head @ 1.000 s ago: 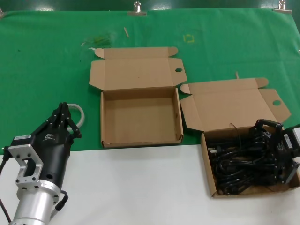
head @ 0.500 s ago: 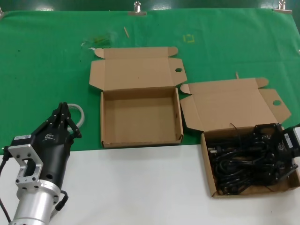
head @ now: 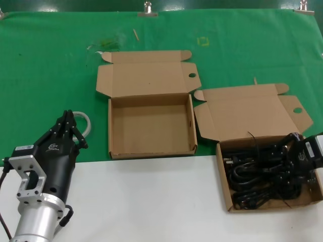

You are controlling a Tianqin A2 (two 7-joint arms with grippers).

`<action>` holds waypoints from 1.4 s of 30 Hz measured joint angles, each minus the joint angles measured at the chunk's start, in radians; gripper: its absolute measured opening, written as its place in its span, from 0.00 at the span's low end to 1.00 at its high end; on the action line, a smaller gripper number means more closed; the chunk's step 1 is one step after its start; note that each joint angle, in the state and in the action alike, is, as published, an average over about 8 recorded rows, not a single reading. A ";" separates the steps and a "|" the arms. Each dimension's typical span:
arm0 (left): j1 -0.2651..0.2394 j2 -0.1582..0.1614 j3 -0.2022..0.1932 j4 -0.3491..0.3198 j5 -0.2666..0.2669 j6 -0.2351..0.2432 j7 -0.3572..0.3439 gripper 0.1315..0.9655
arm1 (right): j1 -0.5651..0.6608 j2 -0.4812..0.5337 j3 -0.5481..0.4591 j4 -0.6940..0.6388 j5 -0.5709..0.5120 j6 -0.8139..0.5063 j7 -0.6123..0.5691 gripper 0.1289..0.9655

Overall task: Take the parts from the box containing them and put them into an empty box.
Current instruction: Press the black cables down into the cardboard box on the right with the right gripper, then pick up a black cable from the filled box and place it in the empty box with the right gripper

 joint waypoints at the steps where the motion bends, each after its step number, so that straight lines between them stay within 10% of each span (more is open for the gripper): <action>1: 0.000 0.000 0.000 0.000 0.000 0.000 0.000 0.03 | 0.000 0.000 0.001 -0.001 0.000 0.001 -0.001 0.38; 20: 0.000 0.000 0.000 0.000 0.000 0.000 -0.001 0.03 | 0.000 0.013 0.014 -0.006 0.010 -0.006 -0.006 0.10; 42: 0.000 0.000 0.000 0.000 0.000 0.000 0.000 0.03 | 0.023 0.002 0.055 0.189 0.075 -0.045 0.189 0.10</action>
